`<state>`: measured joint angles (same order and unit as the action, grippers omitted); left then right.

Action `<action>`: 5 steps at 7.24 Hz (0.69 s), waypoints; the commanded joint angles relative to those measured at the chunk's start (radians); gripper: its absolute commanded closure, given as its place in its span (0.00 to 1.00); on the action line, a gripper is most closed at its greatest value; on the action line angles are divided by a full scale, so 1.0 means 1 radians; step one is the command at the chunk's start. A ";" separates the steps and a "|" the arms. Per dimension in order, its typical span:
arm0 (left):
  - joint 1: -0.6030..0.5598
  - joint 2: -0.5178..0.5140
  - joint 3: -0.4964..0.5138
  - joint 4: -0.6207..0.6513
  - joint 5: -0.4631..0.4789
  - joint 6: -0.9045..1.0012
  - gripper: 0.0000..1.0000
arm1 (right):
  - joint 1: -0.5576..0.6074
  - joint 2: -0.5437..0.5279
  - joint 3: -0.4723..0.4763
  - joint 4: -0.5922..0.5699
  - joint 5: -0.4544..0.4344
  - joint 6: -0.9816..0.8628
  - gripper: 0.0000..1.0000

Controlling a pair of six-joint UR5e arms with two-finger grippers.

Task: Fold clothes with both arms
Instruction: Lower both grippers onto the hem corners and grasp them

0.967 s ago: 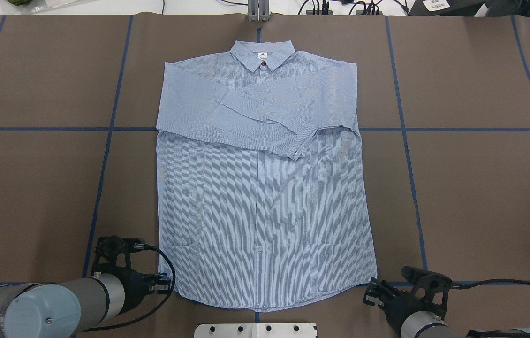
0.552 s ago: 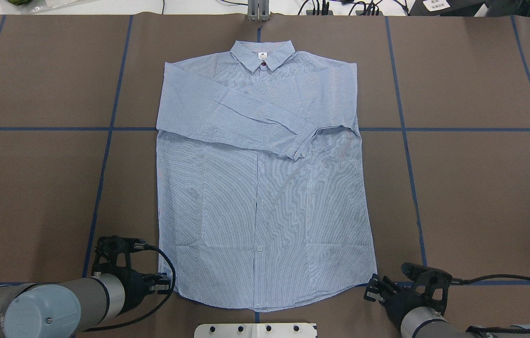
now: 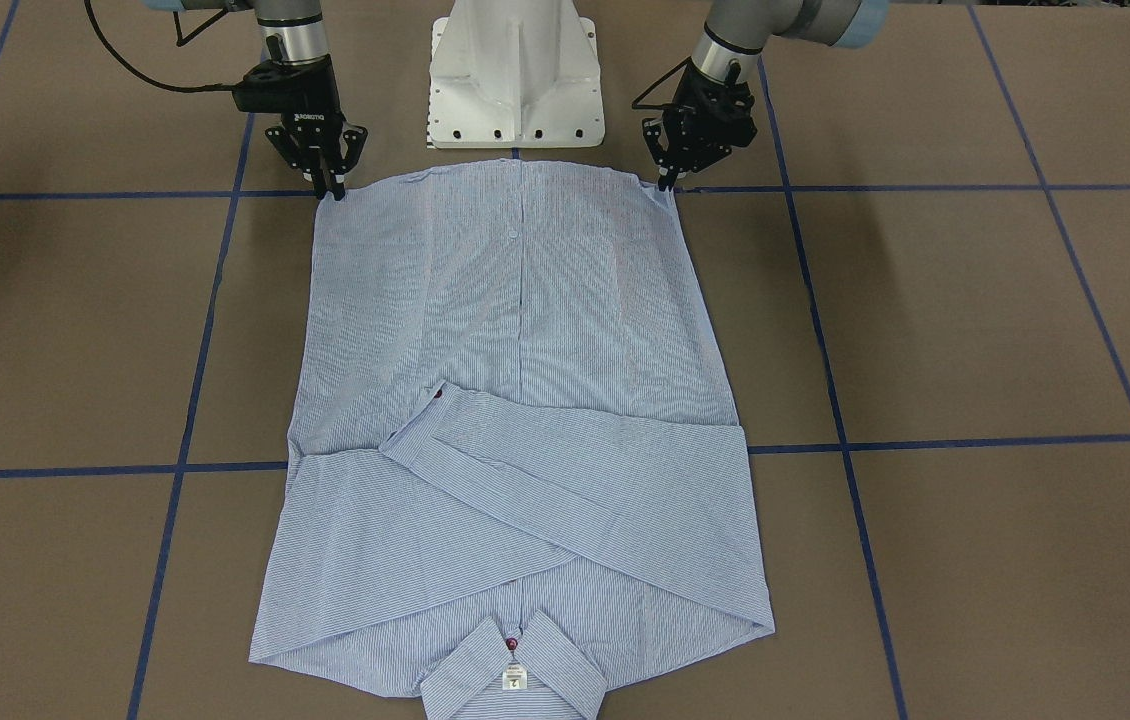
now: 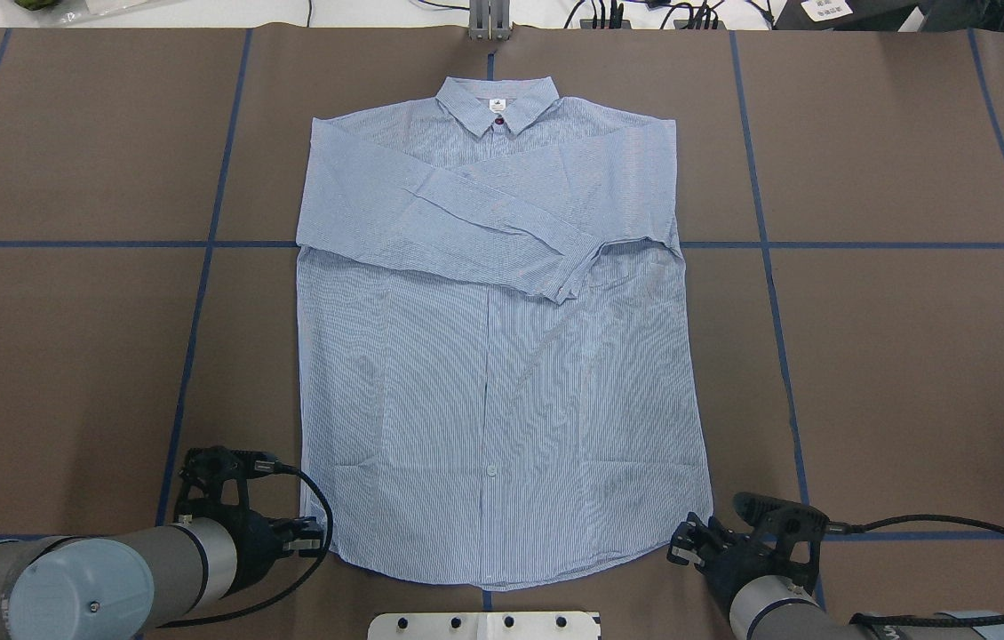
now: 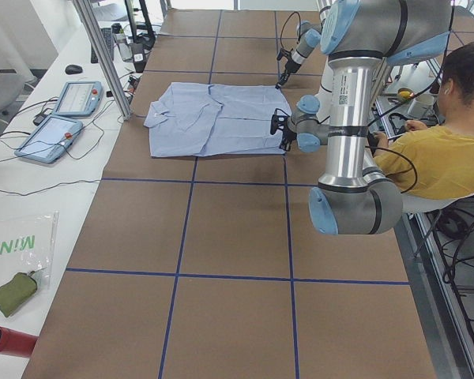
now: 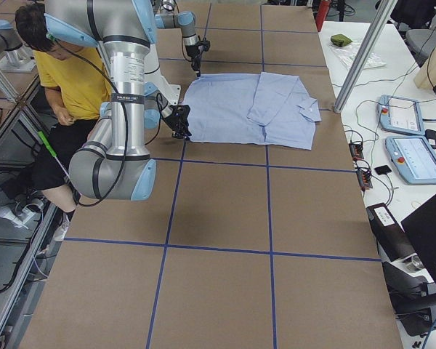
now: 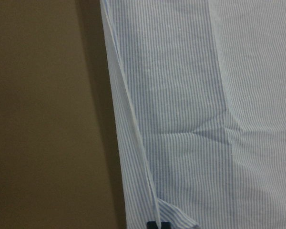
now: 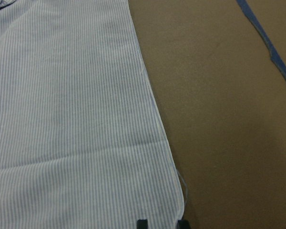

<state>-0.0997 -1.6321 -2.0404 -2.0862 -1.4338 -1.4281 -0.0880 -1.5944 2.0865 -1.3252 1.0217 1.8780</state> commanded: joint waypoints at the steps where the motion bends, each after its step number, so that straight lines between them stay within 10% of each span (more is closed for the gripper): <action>1: 0.000 -0.002 0.000 0.000 0.000 0.000 1.00 | 0.010 0.001 -0.008 -0.006 0.004 -0.007 0.67; 2: 0.000 -0.002 0.000 0.000 0.001 0.000 1.00 | 0.010 0.002 -0.006 -0.008 0.005 -0.020 0.68; 3: 0.000 -0.002 0.000 0.000 0.001 0.000 1.00 | 0.010 0.004 -0.006 -0.011 0.003 -0.020 0.96; 5: 0.000 -0.003 0.000 0.000 0.000 0.000 1.00 | 0.014 0.005 0.001 -0.011 0.001 -0.019 1.00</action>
<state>-0.0997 -1.6341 -2.0402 -2.0862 -1.4338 -1.4281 -0.0765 -1.5901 2.0822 -1.3356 1.0239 1.8594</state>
